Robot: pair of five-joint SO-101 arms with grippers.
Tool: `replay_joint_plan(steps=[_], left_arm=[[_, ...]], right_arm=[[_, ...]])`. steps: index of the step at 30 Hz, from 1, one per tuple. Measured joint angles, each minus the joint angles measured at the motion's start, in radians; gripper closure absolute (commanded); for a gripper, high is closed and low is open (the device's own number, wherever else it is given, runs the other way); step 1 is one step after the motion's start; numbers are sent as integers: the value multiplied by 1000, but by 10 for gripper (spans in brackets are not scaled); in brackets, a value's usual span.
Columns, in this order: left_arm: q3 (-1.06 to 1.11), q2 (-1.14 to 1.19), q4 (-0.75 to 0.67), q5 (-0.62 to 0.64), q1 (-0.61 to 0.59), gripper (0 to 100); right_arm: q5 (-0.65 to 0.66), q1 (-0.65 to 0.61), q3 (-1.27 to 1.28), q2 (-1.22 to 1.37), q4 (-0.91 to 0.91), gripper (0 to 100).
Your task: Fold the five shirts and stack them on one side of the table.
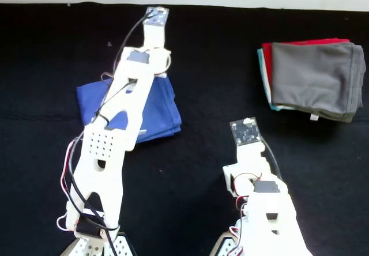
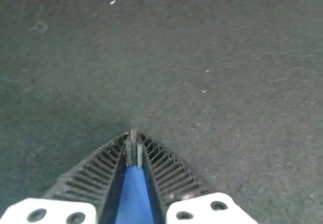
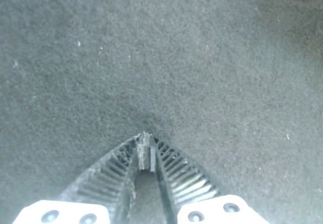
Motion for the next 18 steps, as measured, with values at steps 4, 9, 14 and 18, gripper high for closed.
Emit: replay_joint_plan(steps=[4, 9, 14, 18], left_arm=[[-48, 0, 37, 0, -2, 991], [-178, -38, 178, -2, -28, 991], [-301, -100, 420, -2, -72, 987], [-318, -106, 609, -2, -103, 987]], right_arm=[[0, 0, 0, 0, 0, 993], [0, 0, 0, 0, 0, 993], [0, 0, 0, 0, 0, 993], [0, 0, 0, 0, 0, 993]])
